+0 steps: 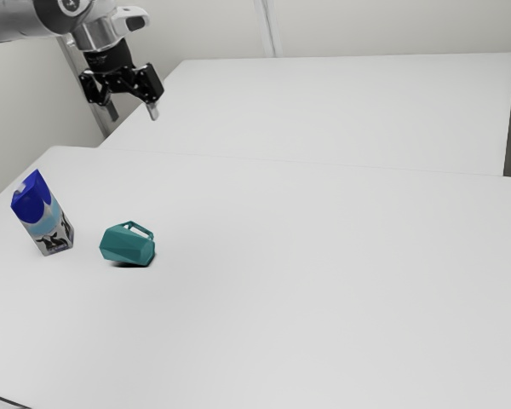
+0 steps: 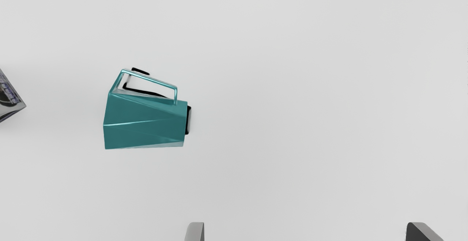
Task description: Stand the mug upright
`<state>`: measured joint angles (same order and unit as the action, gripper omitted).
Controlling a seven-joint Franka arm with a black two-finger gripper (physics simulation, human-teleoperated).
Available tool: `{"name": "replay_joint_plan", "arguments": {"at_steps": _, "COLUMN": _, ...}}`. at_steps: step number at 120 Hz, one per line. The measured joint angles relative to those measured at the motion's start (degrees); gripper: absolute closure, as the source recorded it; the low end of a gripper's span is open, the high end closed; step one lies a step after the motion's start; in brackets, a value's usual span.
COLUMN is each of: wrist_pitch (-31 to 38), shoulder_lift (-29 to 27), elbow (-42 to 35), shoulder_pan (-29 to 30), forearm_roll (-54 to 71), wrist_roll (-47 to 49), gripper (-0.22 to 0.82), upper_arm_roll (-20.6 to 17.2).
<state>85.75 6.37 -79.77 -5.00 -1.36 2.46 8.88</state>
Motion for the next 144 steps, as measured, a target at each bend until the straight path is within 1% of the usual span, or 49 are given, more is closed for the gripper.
{"name": "replay_joint_plan", "arguments": {"at_steps": 16, "wrist_pitch": 2.6, "shoulder_lift": -0.7, "elbow": -4.5, "shoulder_pan": 0.0, "forearm_roll": -3.2, "wrist_roll": -0.1, "gripper": 0.00, "upper_arm_roll": 1.9}}
{"name": "replay_joint_plan", "arguments": {"at_steps": 26, "wrist_pitch": 5.5, "shoulder_lift": -0.9, "elbow": -10.4, "shoulder_pan": -1.2, "forearm_roll": -9.0, "wrist_roll": -1.8, "gripper": 0.00, "upper_arm_roll": 8.0}}
{"name": "replay_joint_plan", "arguments": {"at_steps": 33, "wrist_pitch": 7.7, "shoulder_lift": -0.7, "elbow": -14.6, "shoulder_pan": -0.1, "forearm_roll": -15.1, "wrist_roll": -4.4, "gripper": 0.00, "upper_arm_roll": 12.7}}
{"name": "replay_joint_plan", "arguments": {"at_steps": 37, "wrist_pitch": 8.8, "shoulder_lift": -0.3, "elbow": -16.6, "shoulder_pan": 1.1, "forearm_roll": -18.7, "wrist_roll": -6.1, "gripper": 0.00, "upper_arm_roll": 14.8}}
{"name": "replay_joint_plan", "arguments": {"at_steps": 45, "wrist_pitch": 11.4, "shoulder_lift": 1.3, "elbow": -19.7, "shoulder_pan": 3.0, "forearm_roll": -25.9, "wrist_roll": -10.0, "gripper": 0.00, "upper_arm_roll": 17.3}}
{"name": "replay_joint_plan", "arguments": {"at_steps": 58, "wrist_pitch": 14.5, "shoulder_lift": 3.9, "elbow": -22.4, "shoulder_pan": 2.4, "forearm_roll": -35.6, "wrist_roll": -16.9, "gripper": 0.00, "upper_arm_roll": 19.8}}
{"name": "replay_joint_plan", "arguments": {"at_steps": 64, "wrist_pitch": 15.6, "shoulder_lift": 5.0, "elbow": -22.9, "shoulder_pan": 2.6, "forearm_roll": -38.8, "wrist_roll": -20.0, "gripper": 0.00, "upper_arm_roll": 20.5}}
{"name": "replay_joint_plan", "arguments": {"at_steps": 74, "wrist_pitch": 16.6, "shoulder_lift": 8.4, "elbow": -23.4, "shoulder_pan": 3.8, "forearm_roll": -44.2, "wrist_roll": -25.7, "gripper": 0.00, "upper_arm_roll": 21.8}}
{"name": "replay_joint_plan", "arguments": {"at_steps": 93, "wrist_pitch": 18.4, "shoulder_lift": 12.0, "elbow": -23.6, "shoulder_pan": 5.4, "forearm_roll": -50.3, "wrist_roll": -35.2, "gripper": 0.00, "upper_arm_roll": 22.2}}
{"name": "replay_joint_plan", "arguments": {"at_steps": 104, "wrist_pitch": 19.8, "shoulder_lift": 12.5, "elbow": -24.5, "shoulder_pan": 6.4, "forearm_roll": -52.3, "wrist_roll": -39.7, "gripper": 0.00, "upper_arm_roll": 22.2}}
{"name": "replay_joint_plan", "arguments": {"at_steps": 123, "wrist_pitch": 23.0, "shoulder_lift": 12.7, "elbow": -29.5, "shoulder_pan": 7.9, "forearm_roll": -54.2, "wrist_roll": -45.9, "gripper": 0.00, "upper_arm_roll": 22.2}}
{"name": "replay_joint_plan", "arguments": {"at_steps": 144, "wrist_pitch": 27.6, "shoulder_lift": 13.0, "elbow": -30.4, "shoulder_pan": 8.1, "forearm_roll": -55.2, "wrist_roll": -51.1, "gripper": 0.00, "upper_arm_roll": 22.1}}
